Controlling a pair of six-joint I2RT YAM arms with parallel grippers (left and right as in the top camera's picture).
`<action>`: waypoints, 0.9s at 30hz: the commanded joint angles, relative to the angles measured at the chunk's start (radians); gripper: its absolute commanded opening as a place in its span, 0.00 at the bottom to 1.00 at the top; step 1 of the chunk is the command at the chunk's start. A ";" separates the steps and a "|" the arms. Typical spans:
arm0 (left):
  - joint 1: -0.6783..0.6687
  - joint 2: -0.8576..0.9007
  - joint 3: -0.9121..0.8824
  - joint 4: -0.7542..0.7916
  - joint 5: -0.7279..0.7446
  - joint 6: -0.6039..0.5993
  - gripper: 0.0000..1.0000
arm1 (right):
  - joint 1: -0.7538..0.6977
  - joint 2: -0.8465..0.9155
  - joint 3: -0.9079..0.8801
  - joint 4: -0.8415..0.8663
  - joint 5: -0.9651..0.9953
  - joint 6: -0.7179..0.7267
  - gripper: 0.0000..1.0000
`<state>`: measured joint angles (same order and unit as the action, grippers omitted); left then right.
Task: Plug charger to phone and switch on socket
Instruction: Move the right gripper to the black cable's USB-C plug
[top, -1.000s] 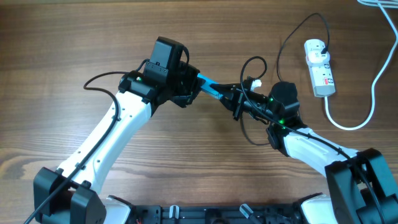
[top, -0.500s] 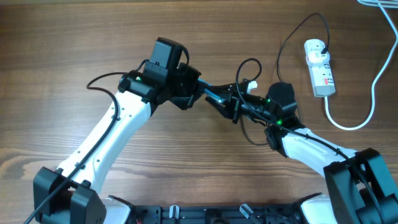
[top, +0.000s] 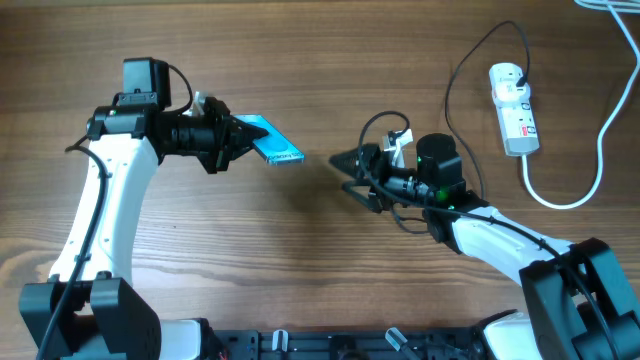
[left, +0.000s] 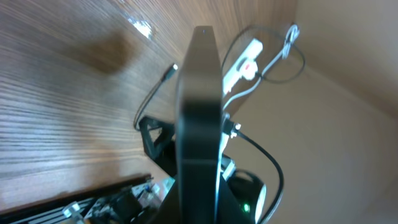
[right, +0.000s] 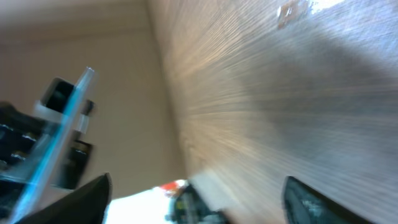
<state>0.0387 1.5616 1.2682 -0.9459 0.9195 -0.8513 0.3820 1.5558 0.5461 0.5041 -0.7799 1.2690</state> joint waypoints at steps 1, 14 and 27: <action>0.005 -0.002 0.007 -0.045 0.094 0.089 0.04 | 0.003 -0.006 0.005 -0.015 -0.038 -0.351 0.75; 0.005 -0.002 0.007 -0.064 0.042 0.089 0.04 | 0.003 -0.401 0.163 -0.807 0.671 -0.668 0.84; 0.005 -0.002 0.007 -0.057 0.025 0.088 0.04 | 0.008 -0.030 0.220 -0.719 0.752 -0.875 0.85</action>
<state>0.0387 1.5616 1.2678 -1.0061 0.9249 -0.7856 0.3855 1.4448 0.7605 -0.2718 0.0227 0.4728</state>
